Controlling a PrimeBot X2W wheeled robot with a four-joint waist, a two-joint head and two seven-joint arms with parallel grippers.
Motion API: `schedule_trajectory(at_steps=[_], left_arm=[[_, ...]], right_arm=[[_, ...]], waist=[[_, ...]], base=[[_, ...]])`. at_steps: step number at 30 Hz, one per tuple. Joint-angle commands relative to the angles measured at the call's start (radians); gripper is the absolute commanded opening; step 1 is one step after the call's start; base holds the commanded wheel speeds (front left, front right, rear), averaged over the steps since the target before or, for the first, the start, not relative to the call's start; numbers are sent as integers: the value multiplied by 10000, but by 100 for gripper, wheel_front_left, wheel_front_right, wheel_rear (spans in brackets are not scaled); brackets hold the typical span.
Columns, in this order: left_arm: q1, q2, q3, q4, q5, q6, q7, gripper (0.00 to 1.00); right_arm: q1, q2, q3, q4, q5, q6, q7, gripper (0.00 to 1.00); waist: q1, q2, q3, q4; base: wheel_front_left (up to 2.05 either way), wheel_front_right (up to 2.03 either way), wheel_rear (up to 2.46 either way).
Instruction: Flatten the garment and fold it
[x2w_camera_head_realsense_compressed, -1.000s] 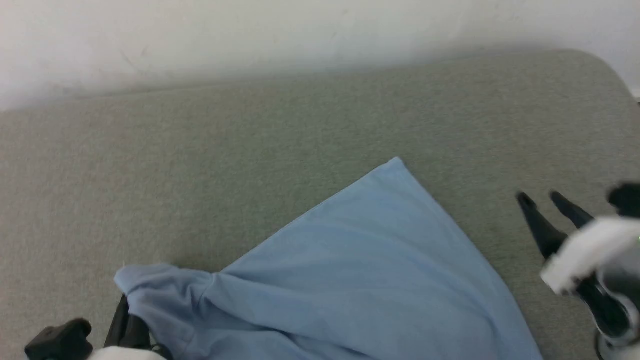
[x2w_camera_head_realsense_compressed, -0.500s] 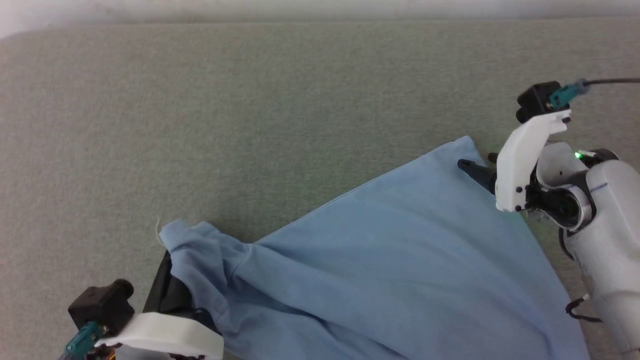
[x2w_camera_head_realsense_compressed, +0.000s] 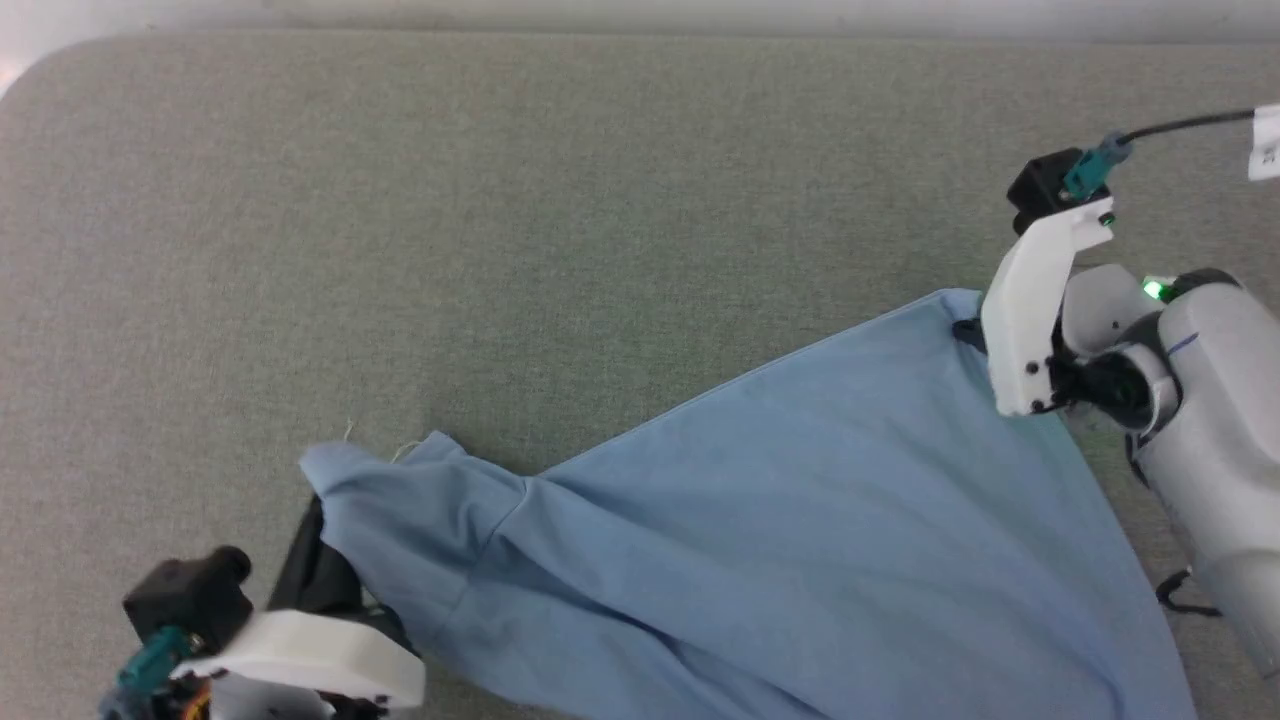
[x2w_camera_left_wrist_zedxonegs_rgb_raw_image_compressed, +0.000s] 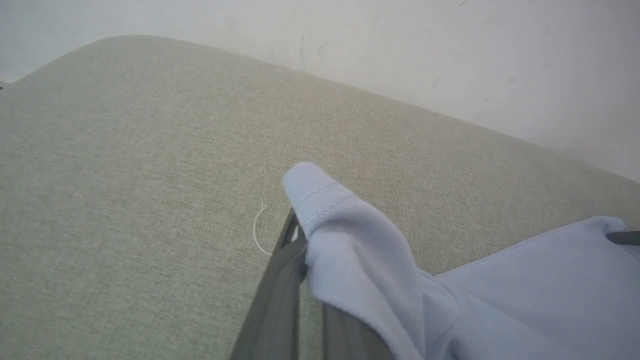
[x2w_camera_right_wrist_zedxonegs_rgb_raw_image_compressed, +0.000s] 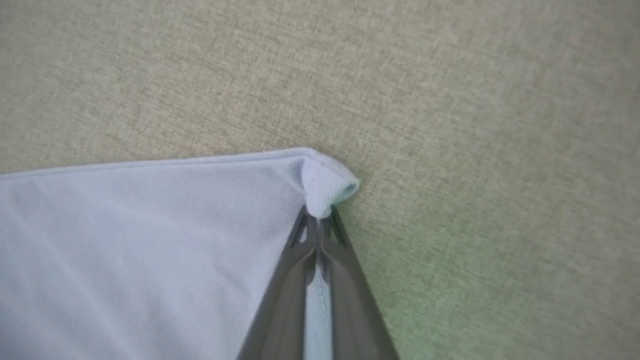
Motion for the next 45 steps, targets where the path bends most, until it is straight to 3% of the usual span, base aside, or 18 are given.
schedule_trajectory(at_steps=[1, 9, 14, 23, 33, 39, 45], left_arm=[[-289, 171, 154, 10, -20, -82, 13, 0], [-2064, 1226, 724, 46, -189, -676, 678, 0], [-4484, 1690, 735, 1387, -348, -1311, 1323, 0], [-9794, 1675, 343, 5223, 72, -2157, 1393, 0], [-14912, 1733, 124, 7920, 1104, -2341, 269, 0], [-16255, 1585, -175, 8953, 1340, -2617, -47, 0], [-16171, 1307, -224, 9851, 1148, -2839, -535, 0]], right_arm=[[577, 70, 290, -6, 98, -6, -337, 0], [414, -892, -387, -1537, 44, -6, -2738, 0], [52, -1127, -1034, -1864, -178, -6, -3417, 0], [-2061, -1133, -1766, -1357, -944, -6, -5138, 0], [-5524, -1146, -1777, -434, -1906, -6, -8193, 0], [-6553, -1155, -1200, 355, -1761, -6, -9029, 0], [-6718, -979, -349, 1288, -1210, -6, -9471, 0]], waist=[[-1, 0, -507, -314], [-1, 0, -1624, -843], [-1, 0, -1845, -1273], [-1, 0, -1115, -1956], [-1, 0, 260, -2280], [-1, 0, 1084, -2155], [-1, 0, 1799, -2031]], base=[[0, 0, 0], [0, 0, 0], [0, 0, 0], [0, 0, 0], [0, 0, 0], [0, 0, 0], [0, 0, 0]])
